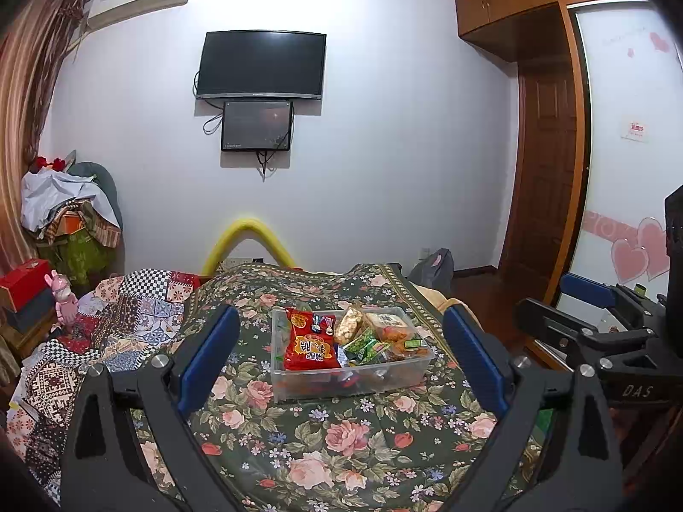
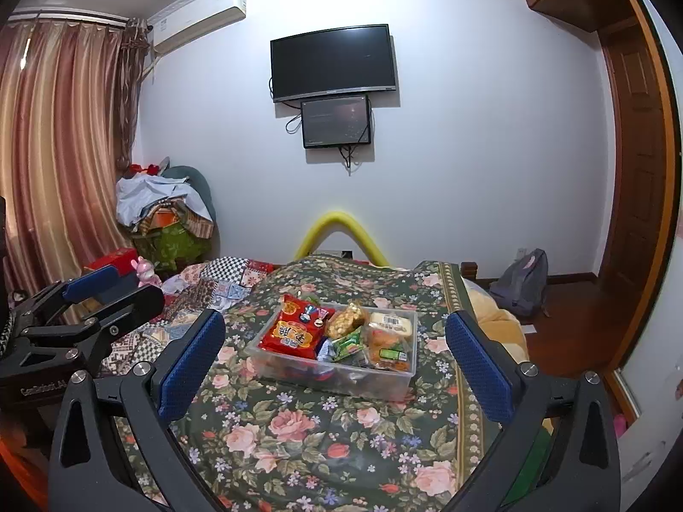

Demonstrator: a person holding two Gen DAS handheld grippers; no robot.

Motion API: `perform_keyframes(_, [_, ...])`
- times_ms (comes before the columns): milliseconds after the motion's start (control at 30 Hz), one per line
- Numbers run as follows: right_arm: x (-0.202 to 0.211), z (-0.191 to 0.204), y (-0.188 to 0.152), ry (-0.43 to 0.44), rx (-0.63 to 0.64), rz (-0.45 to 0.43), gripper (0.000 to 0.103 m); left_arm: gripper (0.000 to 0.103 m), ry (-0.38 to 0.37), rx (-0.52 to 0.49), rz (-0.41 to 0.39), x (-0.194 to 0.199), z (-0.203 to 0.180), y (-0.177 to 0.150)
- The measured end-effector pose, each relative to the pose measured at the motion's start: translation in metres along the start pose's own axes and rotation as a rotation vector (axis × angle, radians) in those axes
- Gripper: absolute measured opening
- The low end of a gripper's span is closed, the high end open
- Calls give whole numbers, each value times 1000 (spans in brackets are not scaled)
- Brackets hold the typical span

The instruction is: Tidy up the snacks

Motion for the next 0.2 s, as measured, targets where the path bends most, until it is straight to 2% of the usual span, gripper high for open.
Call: perform_keyframes(200, [0, 0, -1, 3, -6, 2, 103, 98, -1, -12, 7, -2, -2, -3])
Point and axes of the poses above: each gripper's, at about its wrist camera, not at the fingertips, and x roughly against the way its jaws point, z to its left, y to its top, the point moved 4 cm from there along -x, roughly the way its jaws point, and after that the axes turned 12 degrees about y, right-handed, at the moved point
